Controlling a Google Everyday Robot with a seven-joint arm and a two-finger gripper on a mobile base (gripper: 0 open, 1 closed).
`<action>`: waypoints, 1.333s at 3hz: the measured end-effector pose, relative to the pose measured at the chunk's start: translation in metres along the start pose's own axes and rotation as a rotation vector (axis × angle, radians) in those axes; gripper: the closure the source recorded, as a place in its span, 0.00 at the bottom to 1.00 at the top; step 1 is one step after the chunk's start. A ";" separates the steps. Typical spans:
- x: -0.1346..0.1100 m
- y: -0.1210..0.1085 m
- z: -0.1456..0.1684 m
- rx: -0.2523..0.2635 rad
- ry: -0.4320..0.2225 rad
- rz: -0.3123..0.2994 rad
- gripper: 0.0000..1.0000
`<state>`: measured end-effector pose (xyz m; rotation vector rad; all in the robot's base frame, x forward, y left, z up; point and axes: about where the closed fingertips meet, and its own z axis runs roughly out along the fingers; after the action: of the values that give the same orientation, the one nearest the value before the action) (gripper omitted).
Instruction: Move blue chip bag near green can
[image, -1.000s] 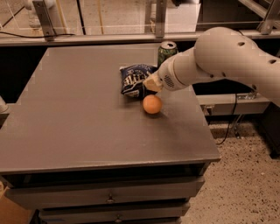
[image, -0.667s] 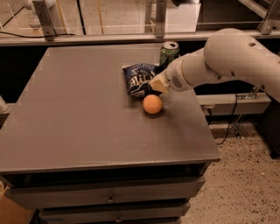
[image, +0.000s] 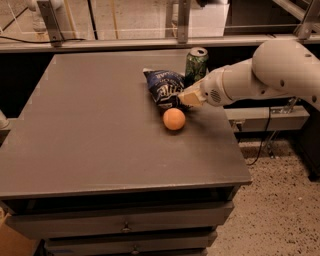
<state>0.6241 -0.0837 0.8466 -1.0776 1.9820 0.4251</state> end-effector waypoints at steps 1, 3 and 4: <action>0.013 -0.004 0.002 -0.058 -0.066 0.024 0.51; 0.028 -0.001 0.002 -0.165 -0.176 0.045 0.05; 0.024 -0.002 -0.005 -0.183 -0.206 0.034 0.00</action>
Offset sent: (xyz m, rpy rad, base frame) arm -0.0075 -0.0263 -0.0340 0.2728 0.0257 0.1282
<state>0.6161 -0.1004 0.8306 -1.0670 1.8074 0.7190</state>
